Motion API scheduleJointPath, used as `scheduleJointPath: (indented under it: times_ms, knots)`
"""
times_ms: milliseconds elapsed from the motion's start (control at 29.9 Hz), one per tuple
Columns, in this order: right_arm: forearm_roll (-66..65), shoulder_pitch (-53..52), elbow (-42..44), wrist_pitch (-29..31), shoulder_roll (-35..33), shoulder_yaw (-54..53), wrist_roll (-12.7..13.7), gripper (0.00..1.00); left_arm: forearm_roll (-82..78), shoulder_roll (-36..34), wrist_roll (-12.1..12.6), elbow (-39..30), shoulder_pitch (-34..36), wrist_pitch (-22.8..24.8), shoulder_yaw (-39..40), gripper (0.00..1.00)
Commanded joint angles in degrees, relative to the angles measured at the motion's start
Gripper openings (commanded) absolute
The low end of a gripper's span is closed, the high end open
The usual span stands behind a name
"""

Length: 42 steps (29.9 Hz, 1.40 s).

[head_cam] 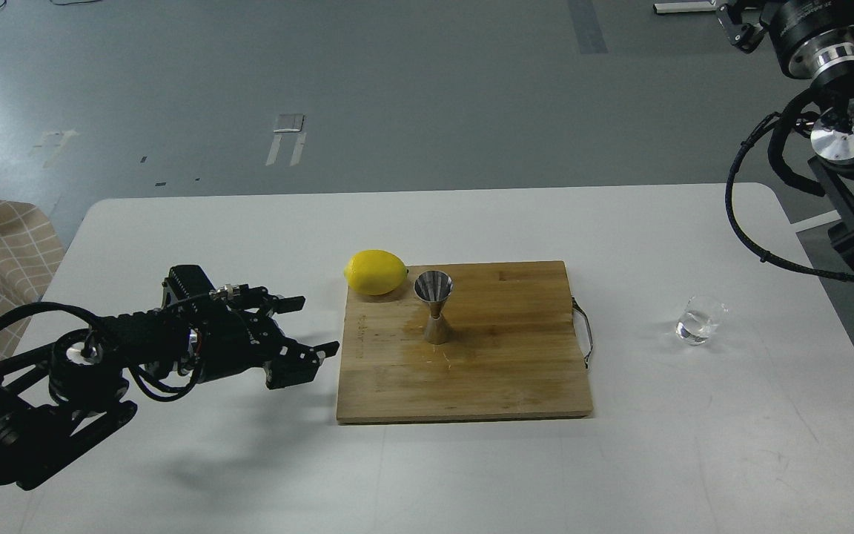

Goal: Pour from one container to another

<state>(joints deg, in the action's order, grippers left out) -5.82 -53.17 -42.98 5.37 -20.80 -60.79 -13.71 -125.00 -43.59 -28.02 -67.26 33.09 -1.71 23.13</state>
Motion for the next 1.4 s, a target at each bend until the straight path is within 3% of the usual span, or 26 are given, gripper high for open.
scheduleJointPath:
  times_ms: [0,267,535,869,1003,1170,1371]
  knots:
    - [0.02,0.08,0.0,-0.01,-0.03,-0.03,0.0,1.0,0.0,-3.87,0.02,0.03,-0.22,-1.27,0.24,0.97]
    - [0.02,0.08,0.0,0.08,-0.47,0.06,0.09,1.0,0.0,-12.39,0.02,0.73,-0.22,-3.12,0.51,0.97]
    - [0.11,2.8,-2.1,0.08,-3.36,0.06,0.35,1.0,8.01,-18.37,0.02,0.99,-0.13,-3.21,6.3,0.97]
    - [0.46,12.91,-11.42,1.31,-13.47,-0.55,0.44,1.0,40.17,-18.03,0.02,0.99,3.11,-2.42,11.58,0.97]
    - [0.46,18.7,-14.58,2.54,-16.81,-2.92,0.44,1.0,53.25,-17.33,0.02,0.91,7.5,0.21,11.67,0.97]
    - [0.46,24.33,-17.75,3.68,-18.92,-6.08,0.44,1.0,64.59,-15.74,0.02,0.91,12.07,3.47,11.67,0.97]
    - [0.46,32.15,-20.65,5.79,-20.32,-10.56,0.35,1.0,77.6,-13.63,0.02,0.73,16.2,3.91,11.85,0.97]
